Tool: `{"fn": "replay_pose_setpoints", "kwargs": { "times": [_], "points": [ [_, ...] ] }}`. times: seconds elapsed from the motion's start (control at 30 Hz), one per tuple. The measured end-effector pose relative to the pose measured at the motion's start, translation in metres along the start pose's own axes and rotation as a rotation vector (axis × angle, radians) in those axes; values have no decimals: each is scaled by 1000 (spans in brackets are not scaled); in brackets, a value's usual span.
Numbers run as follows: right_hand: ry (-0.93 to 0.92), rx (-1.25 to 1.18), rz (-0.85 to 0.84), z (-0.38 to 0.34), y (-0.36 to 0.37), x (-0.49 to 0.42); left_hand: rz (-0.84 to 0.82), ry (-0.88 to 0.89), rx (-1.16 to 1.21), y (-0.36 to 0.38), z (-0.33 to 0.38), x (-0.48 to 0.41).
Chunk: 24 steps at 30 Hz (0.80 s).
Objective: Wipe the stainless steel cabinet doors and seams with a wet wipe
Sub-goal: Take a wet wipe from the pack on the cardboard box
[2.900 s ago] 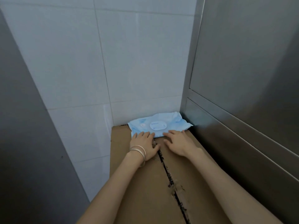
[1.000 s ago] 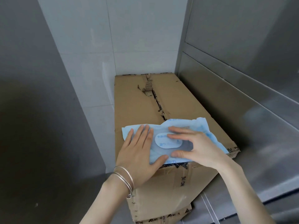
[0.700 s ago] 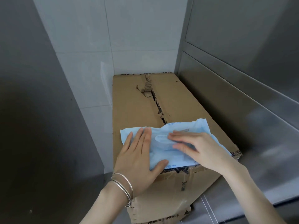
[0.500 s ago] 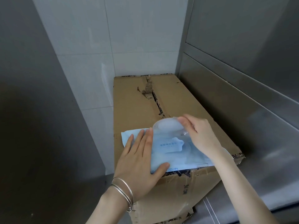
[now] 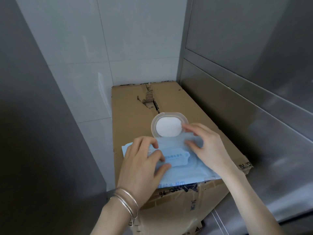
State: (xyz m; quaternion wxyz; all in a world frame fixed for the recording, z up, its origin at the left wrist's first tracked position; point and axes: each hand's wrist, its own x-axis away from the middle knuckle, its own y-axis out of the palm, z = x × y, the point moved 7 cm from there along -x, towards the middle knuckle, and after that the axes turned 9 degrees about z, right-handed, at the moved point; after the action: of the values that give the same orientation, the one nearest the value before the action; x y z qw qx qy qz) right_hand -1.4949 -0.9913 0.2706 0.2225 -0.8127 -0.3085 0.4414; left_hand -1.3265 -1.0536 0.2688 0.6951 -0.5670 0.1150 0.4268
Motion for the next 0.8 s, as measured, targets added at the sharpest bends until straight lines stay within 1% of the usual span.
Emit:
{"fn": "replay_pose_setpoints", "kwargs": {
  "times": [0.1, 0.13, 0.2, 0.33, 0.43, 0.57, 0.63, 0.7, 0.73, 0.8],
  "points": [
    [46, -63, -143, 7, 3, 1, -191, -63, 50, 18, -10, 0],
    [59, -89, -182, 10, 2, 2, -225, -77, 39, 21, -13, 2],
    [55, -125, -271, 13, 2, 3, -254, -76, 0, 28, -17, 6],
    [49, -222, -442, 4, 9, 9, -243, -117, 87, 28, -19, 6],
    [-22, -282, -456, -12, 14, 12, -227, -90, 171, 25, -15, 6],
    [-58, -213, -514, -21, 25, 20, -197, -75, 197, 19, -12, 5],
    [-13, -224, -446, -19, 21, 17, -158, -87, 185, 16, -14, 5],
    [24, -195, -341, -13, 11, 10, -132, -149, 194, 14, -18, 6],
    [36, -155, -327, -11, 9, 8, -140, -171, 192, 14, -19, 7],
    [21, -61, -364, -13, 12, 8, -161, -184, 184, 15, -19, 9]
  ]
}}
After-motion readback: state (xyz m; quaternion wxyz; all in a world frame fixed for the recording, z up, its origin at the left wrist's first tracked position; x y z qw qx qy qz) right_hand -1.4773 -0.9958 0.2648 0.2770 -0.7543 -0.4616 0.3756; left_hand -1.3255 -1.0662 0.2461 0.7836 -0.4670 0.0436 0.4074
